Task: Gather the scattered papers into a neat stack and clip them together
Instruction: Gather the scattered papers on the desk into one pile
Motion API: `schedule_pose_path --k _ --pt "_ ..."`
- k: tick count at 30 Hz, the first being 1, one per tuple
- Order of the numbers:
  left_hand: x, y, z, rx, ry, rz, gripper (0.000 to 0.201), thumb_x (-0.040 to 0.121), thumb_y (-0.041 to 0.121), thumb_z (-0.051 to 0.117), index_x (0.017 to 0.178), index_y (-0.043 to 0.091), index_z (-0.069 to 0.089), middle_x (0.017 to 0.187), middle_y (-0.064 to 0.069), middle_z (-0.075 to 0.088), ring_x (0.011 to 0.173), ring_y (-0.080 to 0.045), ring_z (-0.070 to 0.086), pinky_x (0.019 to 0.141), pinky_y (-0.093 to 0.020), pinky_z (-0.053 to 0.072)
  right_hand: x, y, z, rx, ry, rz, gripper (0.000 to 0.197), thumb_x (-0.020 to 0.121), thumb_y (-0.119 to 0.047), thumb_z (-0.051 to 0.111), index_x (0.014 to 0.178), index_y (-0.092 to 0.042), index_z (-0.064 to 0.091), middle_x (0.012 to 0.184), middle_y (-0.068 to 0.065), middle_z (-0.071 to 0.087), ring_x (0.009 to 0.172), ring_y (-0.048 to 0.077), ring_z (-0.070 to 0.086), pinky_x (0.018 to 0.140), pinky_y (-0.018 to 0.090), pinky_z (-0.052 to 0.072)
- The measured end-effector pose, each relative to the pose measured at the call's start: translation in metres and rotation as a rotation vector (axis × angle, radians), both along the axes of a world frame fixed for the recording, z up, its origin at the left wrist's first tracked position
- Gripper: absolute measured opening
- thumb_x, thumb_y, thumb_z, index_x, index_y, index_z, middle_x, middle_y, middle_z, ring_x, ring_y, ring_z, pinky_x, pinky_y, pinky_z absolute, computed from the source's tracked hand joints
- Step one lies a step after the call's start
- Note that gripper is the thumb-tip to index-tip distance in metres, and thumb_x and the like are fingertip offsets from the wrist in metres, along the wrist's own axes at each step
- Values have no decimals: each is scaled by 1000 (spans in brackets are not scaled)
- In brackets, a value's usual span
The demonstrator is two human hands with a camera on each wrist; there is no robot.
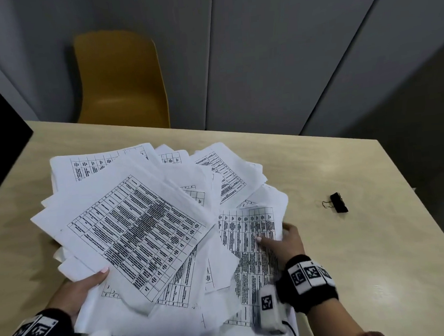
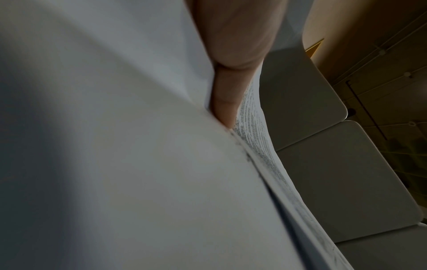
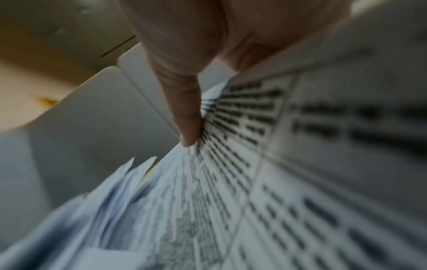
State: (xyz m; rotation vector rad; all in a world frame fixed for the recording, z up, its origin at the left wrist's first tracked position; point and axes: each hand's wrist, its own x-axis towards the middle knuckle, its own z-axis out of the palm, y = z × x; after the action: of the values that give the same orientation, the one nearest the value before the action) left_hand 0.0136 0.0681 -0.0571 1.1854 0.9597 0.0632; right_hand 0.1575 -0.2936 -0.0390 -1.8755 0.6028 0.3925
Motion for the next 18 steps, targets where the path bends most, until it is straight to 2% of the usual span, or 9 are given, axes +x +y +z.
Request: schedule_pose_path --k 2,5,8,11,12,14,15,16,18 --pt "0 0 0 -9 6 -8 13 86 1 56 99 1 60 56 4 70 62 -25 65 70 -32 44 -7 -3 -3 188 37 -72 56 71 2 74 120 5 45 98 17 66 81 27 64 69 34 56" --pt "0 0 0 9 17 -22 20 86 2 57 105 1 59 55 5 70 67 -24 63 69 -31 44 -18 -9 -3 347 92 -14 36 77 8 66 111 10 55 90 17 68 76 26 66 71 34 55" --pt "1 0 2 16 32 -38 24 85 3 58 109 -1 57 55 5 69 78 -25 59 70 -32 45 -22 -12 -3 291 68 -8 28 74 11 67 101 9 60 75 14 67 55 17 64 54 24 54" --pt "1 -3 4 47 44 -62 23 86 2 57 108 -2 58 59 3 70 68 -24 63 66 -32 48 -19 -16 -2 158 -22 -93 26 72 7 72 95 6 60 66 12 61 42 12 56 37 16 45" --pt "1 -4 5 54 43 -61 25 86 2 57 111 -2 57 65 -1 70 70 -23 61 71 -35 48 -17 -18 -1 186 -32 -108 27 73 6 71 97 5 59 69 12 63 50 16 59 41 17 49" --pt "2 -4 4 51 40 -56 33 86 1 57 118 -6 54 85 -7 65 79 -24 56 87 -40 42 -15 -20 1 308 27 -79 28 77 4 67 104 2 57 84 14 66 74 26 63 71 31 57" --pt "2 -4 4 48 36 -59 36 86 0 57 120 -7 52 93 -8 62 83 -25 55 89 -41 40 -16 -21 2 377 71 -54 27 80 5 64 105 -1 56 91 16 66 83 29 63 86 40 53" --pt "3 -4 4 40 34 -61 37 86 0 57 121 -8 52 96 -10 61 85 -26 55 90 -41 39 -18 -21 1 393 109 -22 25 81 7 61 103 -4 57 95 17 66 89 31 62 92 45 48" --pt "3 -4 3 49 48 -69 37 86 0 57 121 -7 52 99 -12 61 89 -28 55 90 -40 38 -23 -22 -5 279 99 -6 25 79 11 60 102 -1 60 88 18 67 84 33 62 89 48 49"
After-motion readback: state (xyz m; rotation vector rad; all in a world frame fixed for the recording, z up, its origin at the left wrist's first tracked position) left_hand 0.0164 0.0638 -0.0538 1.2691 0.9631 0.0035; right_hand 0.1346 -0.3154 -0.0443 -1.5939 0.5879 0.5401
